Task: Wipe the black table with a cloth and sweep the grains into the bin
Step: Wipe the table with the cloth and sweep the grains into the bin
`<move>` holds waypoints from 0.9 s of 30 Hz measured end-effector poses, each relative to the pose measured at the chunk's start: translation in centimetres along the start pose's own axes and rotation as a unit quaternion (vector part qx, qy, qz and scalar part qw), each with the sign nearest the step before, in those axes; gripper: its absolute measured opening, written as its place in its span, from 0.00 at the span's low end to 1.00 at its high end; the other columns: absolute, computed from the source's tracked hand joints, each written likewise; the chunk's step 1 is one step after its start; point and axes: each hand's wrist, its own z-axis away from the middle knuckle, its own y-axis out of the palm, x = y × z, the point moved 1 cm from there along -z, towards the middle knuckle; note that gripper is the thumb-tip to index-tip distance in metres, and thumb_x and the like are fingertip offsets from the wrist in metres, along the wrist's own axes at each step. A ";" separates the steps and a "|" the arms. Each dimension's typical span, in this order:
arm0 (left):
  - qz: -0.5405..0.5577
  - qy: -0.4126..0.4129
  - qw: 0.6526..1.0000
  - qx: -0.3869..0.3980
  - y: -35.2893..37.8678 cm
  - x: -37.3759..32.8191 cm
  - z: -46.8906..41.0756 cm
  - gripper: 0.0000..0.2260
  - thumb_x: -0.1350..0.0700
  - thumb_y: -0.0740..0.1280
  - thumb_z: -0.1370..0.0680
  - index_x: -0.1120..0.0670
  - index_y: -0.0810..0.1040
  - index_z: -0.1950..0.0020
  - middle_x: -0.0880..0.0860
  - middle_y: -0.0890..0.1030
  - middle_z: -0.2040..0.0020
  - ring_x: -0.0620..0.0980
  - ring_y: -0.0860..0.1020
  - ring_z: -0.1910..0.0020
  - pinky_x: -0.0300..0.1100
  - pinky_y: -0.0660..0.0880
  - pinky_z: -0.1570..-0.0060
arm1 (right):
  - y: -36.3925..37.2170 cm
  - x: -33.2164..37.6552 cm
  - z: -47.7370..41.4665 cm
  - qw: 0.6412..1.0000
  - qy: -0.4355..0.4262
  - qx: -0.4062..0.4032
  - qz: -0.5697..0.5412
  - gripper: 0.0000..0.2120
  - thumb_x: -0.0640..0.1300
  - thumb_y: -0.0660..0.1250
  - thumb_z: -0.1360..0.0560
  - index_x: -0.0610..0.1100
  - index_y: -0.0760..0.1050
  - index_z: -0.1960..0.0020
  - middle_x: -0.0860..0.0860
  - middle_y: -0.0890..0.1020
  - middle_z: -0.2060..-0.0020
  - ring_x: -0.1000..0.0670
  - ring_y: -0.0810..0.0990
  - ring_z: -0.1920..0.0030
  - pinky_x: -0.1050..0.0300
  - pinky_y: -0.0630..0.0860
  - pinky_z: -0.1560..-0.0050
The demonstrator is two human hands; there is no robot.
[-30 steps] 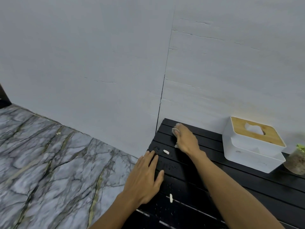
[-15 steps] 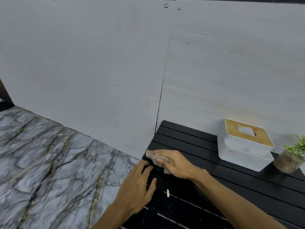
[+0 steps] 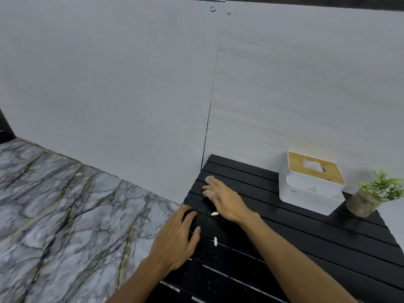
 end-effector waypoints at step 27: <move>0.013 -0.005 1.000 -0.023 -0.8 -0.2 2.3 0.16 0.48 0.58 0.20 0.54 0.73 0.36 0.50 0.71 0.37 0.46 0.72 0.42 0.38 0.73 0.44 | 1.8 4.1 -0.1 0.997 -0.059 0.024 -0.032 0.17 0.55 0.56 0.17 0.51 0.76 0.34 0.55 0.71 0.26 0.53 0.69 0.27 0.42 0.69 0.29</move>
